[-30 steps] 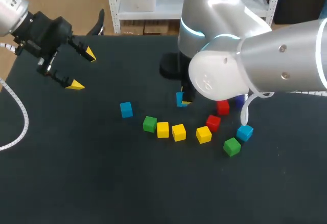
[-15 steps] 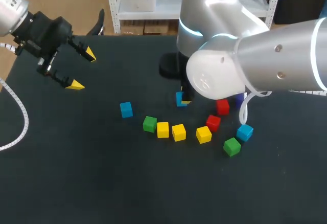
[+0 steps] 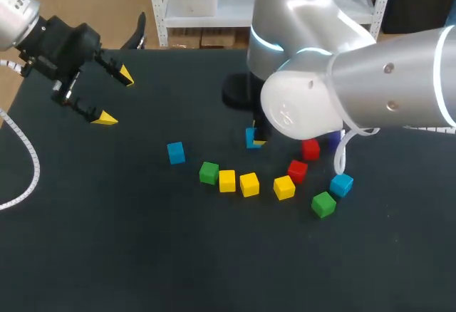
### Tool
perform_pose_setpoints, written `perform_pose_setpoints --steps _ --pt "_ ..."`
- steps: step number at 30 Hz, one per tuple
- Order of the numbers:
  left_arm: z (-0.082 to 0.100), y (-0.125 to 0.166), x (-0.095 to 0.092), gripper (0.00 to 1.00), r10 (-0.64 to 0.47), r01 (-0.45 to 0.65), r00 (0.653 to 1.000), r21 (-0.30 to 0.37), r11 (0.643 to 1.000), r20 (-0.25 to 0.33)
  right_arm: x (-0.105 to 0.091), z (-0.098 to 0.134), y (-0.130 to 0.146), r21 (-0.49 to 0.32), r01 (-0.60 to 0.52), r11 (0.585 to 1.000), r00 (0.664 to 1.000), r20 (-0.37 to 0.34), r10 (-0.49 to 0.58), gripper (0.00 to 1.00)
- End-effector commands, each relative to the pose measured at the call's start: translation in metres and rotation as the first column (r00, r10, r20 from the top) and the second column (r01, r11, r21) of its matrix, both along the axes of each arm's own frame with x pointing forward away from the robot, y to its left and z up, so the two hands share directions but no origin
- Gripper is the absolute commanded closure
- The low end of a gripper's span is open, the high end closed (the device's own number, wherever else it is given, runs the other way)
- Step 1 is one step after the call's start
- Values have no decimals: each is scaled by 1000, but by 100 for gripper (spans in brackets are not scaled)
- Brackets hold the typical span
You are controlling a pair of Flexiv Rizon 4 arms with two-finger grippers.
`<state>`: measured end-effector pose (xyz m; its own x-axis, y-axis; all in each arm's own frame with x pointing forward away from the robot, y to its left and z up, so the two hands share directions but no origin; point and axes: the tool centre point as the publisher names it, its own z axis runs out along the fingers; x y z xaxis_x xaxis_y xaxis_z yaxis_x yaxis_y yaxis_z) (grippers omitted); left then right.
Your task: Place the blue cubes, place green cubes on the blue cubes, place the yellow cubes on the green cubes, then place the red cubes on the yellow cubes, and place purple cube on the red cubes.
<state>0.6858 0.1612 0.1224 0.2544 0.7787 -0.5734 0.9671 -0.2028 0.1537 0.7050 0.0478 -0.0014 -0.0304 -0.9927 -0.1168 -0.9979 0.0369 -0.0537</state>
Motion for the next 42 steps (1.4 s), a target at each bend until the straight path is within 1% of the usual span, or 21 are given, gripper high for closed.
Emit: perform_pose_setpoints --steps 1,30,34,37,42 --pt "0 0 0 0 -1 1 1000 0 1000 2 -3 0 -3 4 2 1000 1000 5 -2 100" --pt "0 0 0 0 -1 1 1000 0 1000 2 -3 -3 -3 23 20 1000 1000 4 -20 100" --pt "0 0 0 0 -1 1 1000 0 1000 2 -2 -4 -2 24 20 1000 1000 5 -20 92" --pt "0 0 0 0 -1 1 1000 0 1000 2 -2 -3 -1 27 19 999 1000 5 -19 83" --pt "0 0 0 0 -1 1 1000 0 1000 2 0 -3 -1 29 16 999 1000 7 -17 75"
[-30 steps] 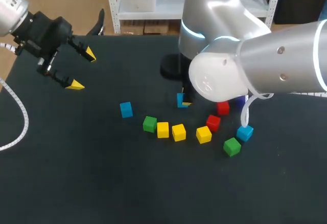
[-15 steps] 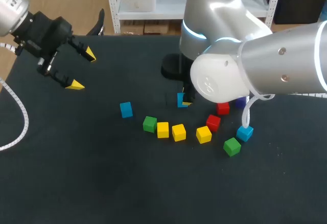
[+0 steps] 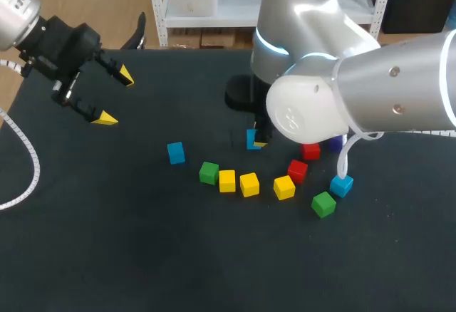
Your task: Place the blue cubes, place green cubes on the blue cubes, place the yellow cubes on the green cubes, then place the red cubes on the yellow cubes, and place purple cube on the red cubes.
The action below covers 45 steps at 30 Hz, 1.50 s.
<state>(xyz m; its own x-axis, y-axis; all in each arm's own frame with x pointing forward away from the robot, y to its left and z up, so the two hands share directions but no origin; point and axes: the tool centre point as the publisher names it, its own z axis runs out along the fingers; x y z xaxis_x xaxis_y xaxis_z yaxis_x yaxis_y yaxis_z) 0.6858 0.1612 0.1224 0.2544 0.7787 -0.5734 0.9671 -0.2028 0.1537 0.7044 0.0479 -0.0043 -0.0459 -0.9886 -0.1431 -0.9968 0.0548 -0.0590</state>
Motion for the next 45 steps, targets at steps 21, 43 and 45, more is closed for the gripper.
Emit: perform_pose_setpoints --steps 21,43,45 --pt "0 0 0 0 -1 1 1000 0 1000 2 4 -2 -2 -3 -2 1000 1000 -1 2 31" --pt "0 0 0 0 -1 1 1000 0 1000 2 18 2 6 -3 -26 1000 999 22 26 34" --pt "0 0 0 0 -1 1 1000 0 1000 2 17 2 6 -1 -28 1000 999 22 29 35"
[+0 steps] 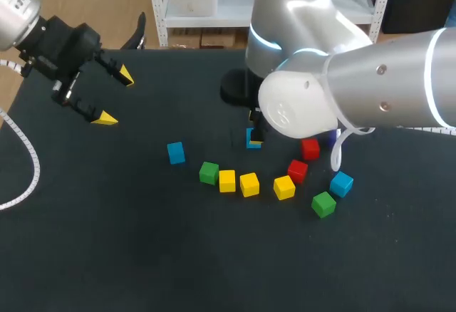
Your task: Place the blue cubes, place green cubes on the blue cubes, place the yellow cubes on the green cubes, then place the red cubes on the yellow cubes, and place purple cube on the red cubes.
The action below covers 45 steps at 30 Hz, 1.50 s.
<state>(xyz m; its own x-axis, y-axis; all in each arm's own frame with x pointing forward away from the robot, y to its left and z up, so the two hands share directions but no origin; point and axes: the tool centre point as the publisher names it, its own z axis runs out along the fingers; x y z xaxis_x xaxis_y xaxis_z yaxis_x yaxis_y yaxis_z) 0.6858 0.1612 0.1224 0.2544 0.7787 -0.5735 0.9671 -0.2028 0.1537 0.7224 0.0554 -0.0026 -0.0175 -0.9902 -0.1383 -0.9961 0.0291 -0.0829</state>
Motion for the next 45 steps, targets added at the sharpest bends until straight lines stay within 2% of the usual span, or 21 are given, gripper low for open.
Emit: perform_pose_setpoints --steps 1,24,26,28,32,35,37,39,42,44,45 --pt "0 0 0 0 -1 1 1000 0 1000 2 -1 0 -2 5 -4 1000 1000 -2 4 37" --pt "0 0 0 0 -1 1 1000 0 1000 2 -11 -1 -3 28 -20 999 1000 -15 20 28" --pt "0 0 0 0 -1 1 1000 0 1000 2 -9 4 -6 49 -13 999 1000 -4 14 25" --pt "0 0 0 0 -1 1 1000 0 1000 2 -10 13 -7 72 -20 997 1000 9 20 27" --pt "0 0 0 0 -1 1 1000 0 1000 2 -15 38 -15 121 -44 992 998 42 39 15" --pt "0 0 0 0 -1 1 1000 0 1000 2 -21 55 -30 169 -41 985 998 61 31 12" --pt "0 0 0 0 -1 1 1000 0 1000 2 -28 67 -44 215 -41 976 997 67 27 3" --pt "0 0 0 0 -1 1 1000 0 1000 2 -37 76 -57 254 -61 965 997 62 47 0" --pt "0 0 0 0 -1 1 1000 0 1000 2 -49 86 -75 342 -135 930 991 50 126 0" --pt "0 0 0 0 -1 1 1000 0 1000 2 -57 92 -83 418 -257 871 965 59 257 0" --pt "0 0 0 0 -1 1 1000 0 1000 2 -62 95 -87 428 -299 853 952 73 297 0"
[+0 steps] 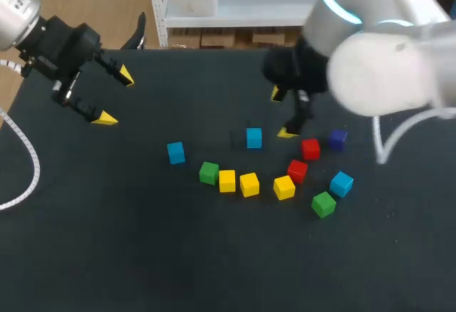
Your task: Place the blue cubes, place green cubes on the blue cubes, place the yellow cubes on the green cubes, then place the red cubes on the yellow cubes, and place purple cube on the red cubes.
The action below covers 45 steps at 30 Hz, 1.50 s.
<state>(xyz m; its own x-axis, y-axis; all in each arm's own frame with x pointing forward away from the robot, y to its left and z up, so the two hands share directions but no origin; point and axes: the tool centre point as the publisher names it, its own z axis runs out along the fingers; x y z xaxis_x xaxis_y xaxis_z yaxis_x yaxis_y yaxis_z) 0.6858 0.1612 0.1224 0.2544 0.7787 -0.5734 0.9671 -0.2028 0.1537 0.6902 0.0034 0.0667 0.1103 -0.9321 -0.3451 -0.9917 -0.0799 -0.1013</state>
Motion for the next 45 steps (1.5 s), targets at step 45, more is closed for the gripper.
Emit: perform_pose_setpoints --steps 45 --pt "0 0 0 0 -1 1 1000 0 1000 2 -105 -55 -109 -34 -732 680 681 -85 728 24"
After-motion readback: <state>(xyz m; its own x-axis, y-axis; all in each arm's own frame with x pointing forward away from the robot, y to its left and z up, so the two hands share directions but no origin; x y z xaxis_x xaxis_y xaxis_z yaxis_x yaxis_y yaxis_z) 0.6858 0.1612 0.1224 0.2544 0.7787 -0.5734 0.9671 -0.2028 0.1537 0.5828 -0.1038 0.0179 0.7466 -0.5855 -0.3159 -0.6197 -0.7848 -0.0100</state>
